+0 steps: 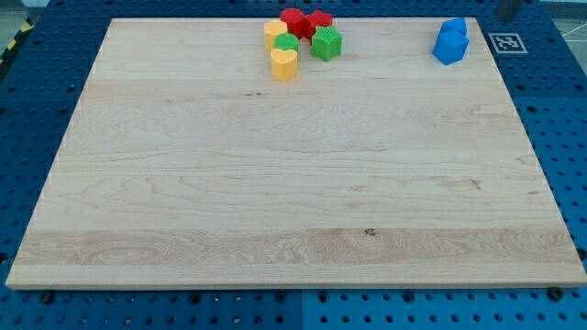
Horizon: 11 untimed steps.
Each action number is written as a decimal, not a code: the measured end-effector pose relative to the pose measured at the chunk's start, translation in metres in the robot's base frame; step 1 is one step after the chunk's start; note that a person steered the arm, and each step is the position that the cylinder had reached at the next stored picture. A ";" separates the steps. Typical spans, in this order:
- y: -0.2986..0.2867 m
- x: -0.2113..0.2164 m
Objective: Separate blue cube and blue triangle
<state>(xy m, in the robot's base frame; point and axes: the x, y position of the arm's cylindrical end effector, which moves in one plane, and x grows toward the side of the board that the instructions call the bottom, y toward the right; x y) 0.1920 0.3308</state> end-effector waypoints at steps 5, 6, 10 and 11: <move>-0.069 0.000; -0.075 0.006; -0.075 0.125; -0.075 0.149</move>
